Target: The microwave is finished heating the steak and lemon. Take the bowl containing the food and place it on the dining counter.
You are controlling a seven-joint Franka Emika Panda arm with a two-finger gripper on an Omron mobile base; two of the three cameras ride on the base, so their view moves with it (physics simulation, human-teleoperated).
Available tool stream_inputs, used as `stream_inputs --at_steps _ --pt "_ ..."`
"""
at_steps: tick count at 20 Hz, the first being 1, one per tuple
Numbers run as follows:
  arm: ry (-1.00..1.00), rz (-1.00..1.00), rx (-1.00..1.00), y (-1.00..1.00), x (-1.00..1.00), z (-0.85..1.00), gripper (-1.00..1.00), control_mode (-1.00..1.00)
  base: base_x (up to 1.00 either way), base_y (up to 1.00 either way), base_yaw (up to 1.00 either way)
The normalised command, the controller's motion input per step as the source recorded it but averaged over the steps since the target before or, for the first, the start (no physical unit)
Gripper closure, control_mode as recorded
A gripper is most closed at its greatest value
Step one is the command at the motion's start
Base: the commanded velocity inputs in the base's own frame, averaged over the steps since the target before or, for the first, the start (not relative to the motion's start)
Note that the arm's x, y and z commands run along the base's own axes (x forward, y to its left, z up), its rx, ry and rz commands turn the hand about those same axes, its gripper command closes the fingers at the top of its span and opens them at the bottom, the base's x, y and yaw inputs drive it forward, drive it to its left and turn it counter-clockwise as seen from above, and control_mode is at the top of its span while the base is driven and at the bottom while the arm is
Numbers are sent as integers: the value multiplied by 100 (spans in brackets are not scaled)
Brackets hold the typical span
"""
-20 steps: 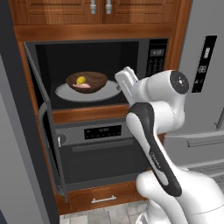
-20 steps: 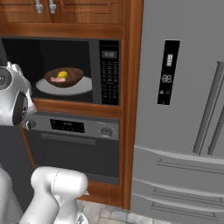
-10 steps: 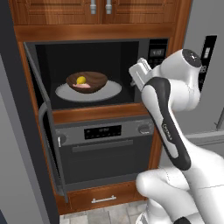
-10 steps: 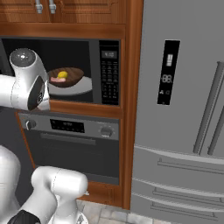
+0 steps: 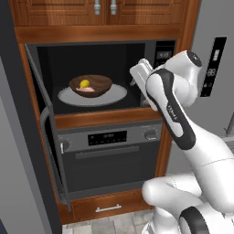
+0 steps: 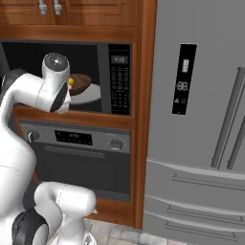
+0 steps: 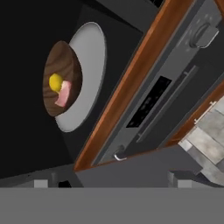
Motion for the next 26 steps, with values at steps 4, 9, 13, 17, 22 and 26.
stream_inputs --at_steps 4,9,13,17,22,26 --pt "8 -2 0 31 73 -4 -100 -100 0 0 0" --pt "16 -3 0 30 76 -36 -100 -100 0 0 0" --pt "16 0 0 12 78 -38 -100 -100 0 0 0" --pt "7 0 0 9 69 -10 -100 -100 0 0 0" --pt "1 0 0 13 50 -1 -100 -100 0 0 0" --pt "3 0 0 13 43 -27 -100 -100 0 0 0"
